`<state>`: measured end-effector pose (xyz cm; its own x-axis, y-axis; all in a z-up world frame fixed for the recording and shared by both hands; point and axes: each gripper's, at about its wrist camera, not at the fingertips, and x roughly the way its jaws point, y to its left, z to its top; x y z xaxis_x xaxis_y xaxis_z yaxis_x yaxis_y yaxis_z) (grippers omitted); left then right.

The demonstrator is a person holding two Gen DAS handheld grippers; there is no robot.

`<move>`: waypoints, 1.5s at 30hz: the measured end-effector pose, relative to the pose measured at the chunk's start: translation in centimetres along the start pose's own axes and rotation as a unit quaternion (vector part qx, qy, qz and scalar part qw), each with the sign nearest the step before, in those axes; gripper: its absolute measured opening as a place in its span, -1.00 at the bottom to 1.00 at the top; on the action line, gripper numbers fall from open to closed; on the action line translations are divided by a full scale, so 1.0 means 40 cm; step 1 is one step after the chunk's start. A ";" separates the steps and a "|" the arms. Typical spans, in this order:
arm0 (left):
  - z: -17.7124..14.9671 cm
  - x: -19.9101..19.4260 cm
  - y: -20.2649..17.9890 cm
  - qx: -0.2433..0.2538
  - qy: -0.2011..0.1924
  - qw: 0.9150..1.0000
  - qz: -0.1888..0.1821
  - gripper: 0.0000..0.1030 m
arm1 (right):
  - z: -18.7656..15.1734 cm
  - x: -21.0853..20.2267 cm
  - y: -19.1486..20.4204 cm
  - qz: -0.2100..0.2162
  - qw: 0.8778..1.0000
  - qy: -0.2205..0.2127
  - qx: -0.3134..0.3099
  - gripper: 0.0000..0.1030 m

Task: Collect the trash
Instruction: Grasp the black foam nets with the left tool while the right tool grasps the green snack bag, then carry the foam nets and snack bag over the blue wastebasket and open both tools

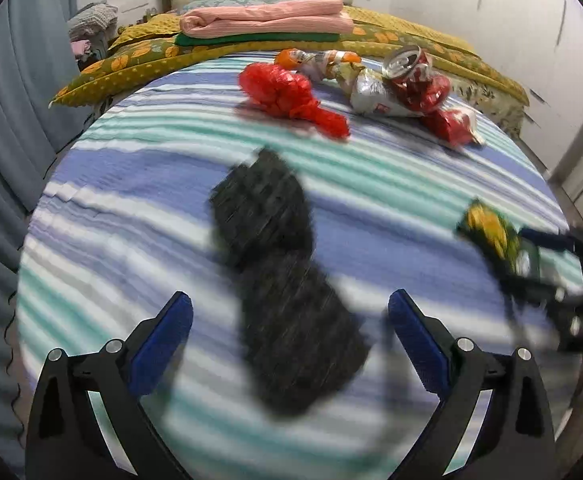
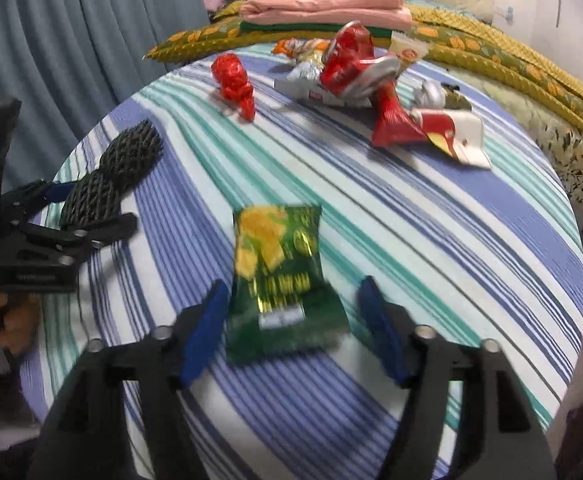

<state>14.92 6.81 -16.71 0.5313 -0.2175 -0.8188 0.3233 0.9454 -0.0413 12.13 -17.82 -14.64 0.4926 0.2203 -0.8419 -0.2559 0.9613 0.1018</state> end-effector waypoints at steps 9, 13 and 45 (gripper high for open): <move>-0.003 -0.089 0.056 -0.012 -0.024 0.999 -0.047 0.89 | 0.048 -0.015 0.010 0.025 0.999 0.032 -0.012 0.52; 0.053 -0.027 0.033 -0.020 0.005 0.999 -0.025 0.76 | 0.072 0.020 0.021 0.013 0.998 0.057 -0.018 0.51; 0.176 -0.023 -0.842 0.163 0.018 0.964 -0.209 -0.34 | -0.286 -0.329 -0.707 -0.109 0.965 -0.046 0.236 -0.32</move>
<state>9.07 -26.53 -10.54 0.2762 -0.5488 -0.7890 0.7352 0.6494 -0.1943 3.36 -49.81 -12.51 0.5687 -0.0024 -0.8226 0.2583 0.9500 0.1757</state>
